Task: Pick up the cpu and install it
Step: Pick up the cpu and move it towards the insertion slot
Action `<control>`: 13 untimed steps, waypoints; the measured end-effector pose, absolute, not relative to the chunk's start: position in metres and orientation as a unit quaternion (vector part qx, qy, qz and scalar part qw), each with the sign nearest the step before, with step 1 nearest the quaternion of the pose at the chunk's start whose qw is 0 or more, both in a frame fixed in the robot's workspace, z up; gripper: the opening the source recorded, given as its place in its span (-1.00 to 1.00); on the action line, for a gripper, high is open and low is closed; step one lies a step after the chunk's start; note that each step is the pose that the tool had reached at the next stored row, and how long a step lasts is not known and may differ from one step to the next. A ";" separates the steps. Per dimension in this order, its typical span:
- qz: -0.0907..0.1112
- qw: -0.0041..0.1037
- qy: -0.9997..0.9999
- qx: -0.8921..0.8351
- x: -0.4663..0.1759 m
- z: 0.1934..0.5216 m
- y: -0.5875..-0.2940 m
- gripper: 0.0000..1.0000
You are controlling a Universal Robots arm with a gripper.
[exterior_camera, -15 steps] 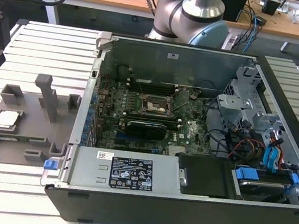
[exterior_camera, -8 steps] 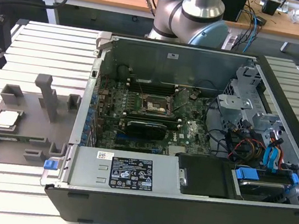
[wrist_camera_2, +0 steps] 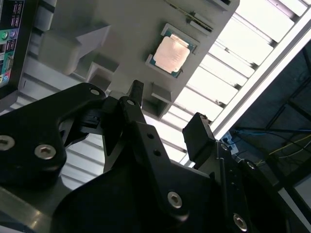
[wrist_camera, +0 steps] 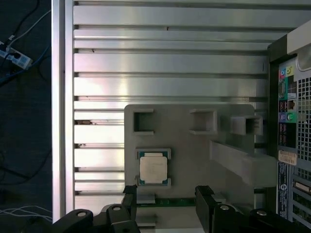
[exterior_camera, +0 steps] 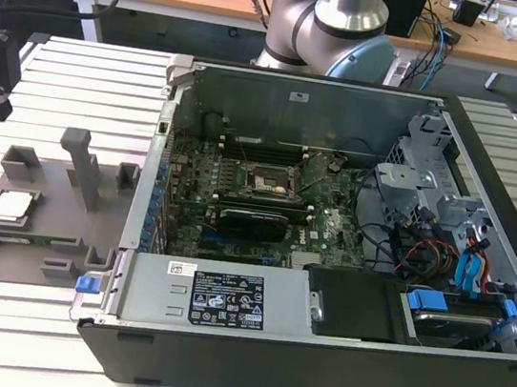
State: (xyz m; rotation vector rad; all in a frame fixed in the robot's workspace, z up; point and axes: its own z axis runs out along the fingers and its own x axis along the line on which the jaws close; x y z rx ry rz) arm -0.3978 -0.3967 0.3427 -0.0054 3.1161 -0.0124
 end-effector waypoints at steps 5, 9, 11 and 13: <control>-0.004 0.013 1.000 -0.002 -0.398 0.339 -0.397 0.20; -0.004 0.013 1.000 -0.002 -0.398 0.335 -0.397 0.20; -0.004 0.013 1.000 -0.002 -0.398 0.331 -0.397 0.20; -0.004 0.013 1.000 -0.002 -0.398 0.329 -0.397 0.20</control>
